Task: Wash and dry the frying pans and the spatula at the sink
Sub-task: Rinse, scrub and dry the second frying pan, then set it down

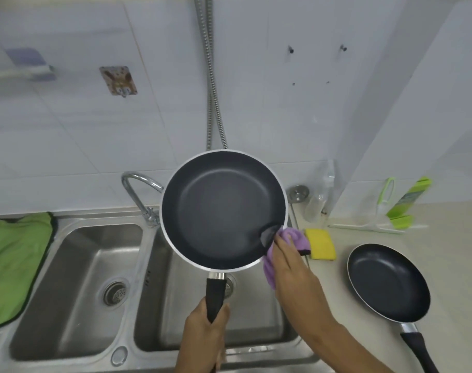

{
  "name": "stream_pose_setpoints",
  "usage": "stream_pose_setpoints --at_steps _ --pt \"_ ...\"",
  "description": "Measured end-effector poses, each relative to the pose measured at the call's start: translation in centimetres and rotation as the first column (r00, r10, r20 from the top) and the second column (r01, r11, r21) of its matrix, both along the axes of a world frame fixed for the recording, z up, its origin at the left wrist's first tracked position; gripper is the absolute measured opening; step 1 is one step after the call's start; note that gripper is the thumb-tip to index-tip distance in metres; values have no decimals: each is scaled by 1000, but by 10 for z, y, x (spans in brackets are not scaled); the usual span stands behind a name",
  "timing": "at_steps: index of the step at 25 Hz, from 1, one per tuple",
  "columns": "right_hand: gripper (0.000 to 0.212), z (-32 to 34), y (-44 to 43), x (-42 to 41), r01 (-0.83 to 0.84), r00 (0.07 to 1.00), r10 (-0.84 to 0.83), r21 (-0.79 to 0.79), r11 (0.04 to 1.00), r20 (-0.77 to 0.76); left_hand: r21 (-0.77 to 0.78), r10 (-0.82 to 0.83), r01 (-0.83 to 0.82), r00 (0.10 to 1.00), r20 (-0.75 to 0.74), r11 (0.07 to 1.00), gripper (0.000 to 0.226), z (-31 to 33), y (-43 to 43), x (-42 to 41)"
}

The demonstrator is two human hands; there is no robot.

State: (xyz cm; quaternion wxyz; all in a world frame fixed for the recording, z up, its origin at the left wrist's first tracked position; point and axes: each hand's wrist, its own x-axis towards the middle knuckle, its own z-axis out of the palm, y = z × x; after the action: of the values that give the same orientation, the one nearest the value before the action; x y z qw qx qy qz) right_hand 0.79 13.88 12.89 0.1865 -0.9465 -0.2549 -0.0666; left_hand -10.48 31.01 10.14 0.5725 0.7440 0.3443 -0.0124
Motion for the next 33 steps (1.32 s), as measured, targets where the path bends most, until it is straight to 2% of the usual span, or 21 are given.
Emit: stream_pose_setpoints --at_steps 2,5,7,8,10,11,14,15,17,18,19,21,23,25,26,27,28,29,31,32,33 --pt "84 27 10 -12 -104 995 103 23 994 18 68 17 -16 1000 0 998 14 2 0 -7" --pt "66 22 40 -12 -304 946 294 61 951 134 105 -80 79 997 0 991 13 -1 -9 -21" --pt "52 1 78 7 -439 894 443 -69 896 64 142 -189 193 981 -40 971 7 -3 -19 -30" --pt "51 -4 96 26 -458 884 465 -127 880 36 168 -216 221 975 -52 961 11 -5 -21 -33" --pt "45 0 104 82 -330 944 330 -167 929 -29 216 -228 237 971 -66 947 17 -5 -20 -37" --pt "42 2 88 110 -263 963 268 -216 940 -3 216 -235 242 970 -57 946 19 -4 -17 -39" --pt "53 -11 8 128 -88 930 180 -279 956 320 184 -236 239 971 -37 953 27 -2 -1 -42" --pt "47 -18 -16 99 -131 886 265 -343 930 380 170 -240 244 970 -39 955 27 -2 5 -43" --pt "36 -33 -28 7 -308 840 453 -425 851 299 156 -287 292 956 -52 944 28 -2 12 -44" --pt "36 -41 -16 -23 -413 825 526 -415 810 205 179 -333 343 939 -84 922 30 -3 11 -45" --pt "42 -46 5 -35 -466 845 524 -330 821 111 214 -389 412 910 -140 886 29 -3 6 -45" --pt "52 -44 53 -5 -398 912 407 -125 909 52 234 -452 491 869 -204 839 31 -2 -5 -43" --pt "52 -40 74 59 -169 983 178 -161 972 47 217 -429 458 887 -172 862 34 0 -14 -43" --pt "55 -42 43 111 -10 1000 5 -234 972 -22 226 -383 405 914 -136 886 34 6 -12 -42" --pt "55 -51 18 117 24 1000 -24 -293 956 4 216 -377 395 918 -123 893 35 6 -6 -40" --pt "54 -60 -7 113 -1 999 15 -325 946 41 178 -375 390 920 -112 903 35 6 0 -40" --pt "53 -63 -27 97 -71 997 76 -338 939 0 137 -379 391 919 -104 910 35 5 4 -41" --pt "51 -63 -41 70 -166 985 143 -310 936 -96 117 -379 389 920 -100 914 34 2 6 -42" --pt "40 -62 -41 9 -325 889 284 -57 944 -358 137 -376 391 919 -124 910 33 -6 5 -46" --pt "30 -57 -26 -19 -348 813 332 57 936 -479 157 -379 400 913 -148 903 33 -10 4 -49" --pt "20 -47 -3 -37 -355 770 370 133 925 -520 179 -388 419 903 -183 890 33 -14 3 -53"
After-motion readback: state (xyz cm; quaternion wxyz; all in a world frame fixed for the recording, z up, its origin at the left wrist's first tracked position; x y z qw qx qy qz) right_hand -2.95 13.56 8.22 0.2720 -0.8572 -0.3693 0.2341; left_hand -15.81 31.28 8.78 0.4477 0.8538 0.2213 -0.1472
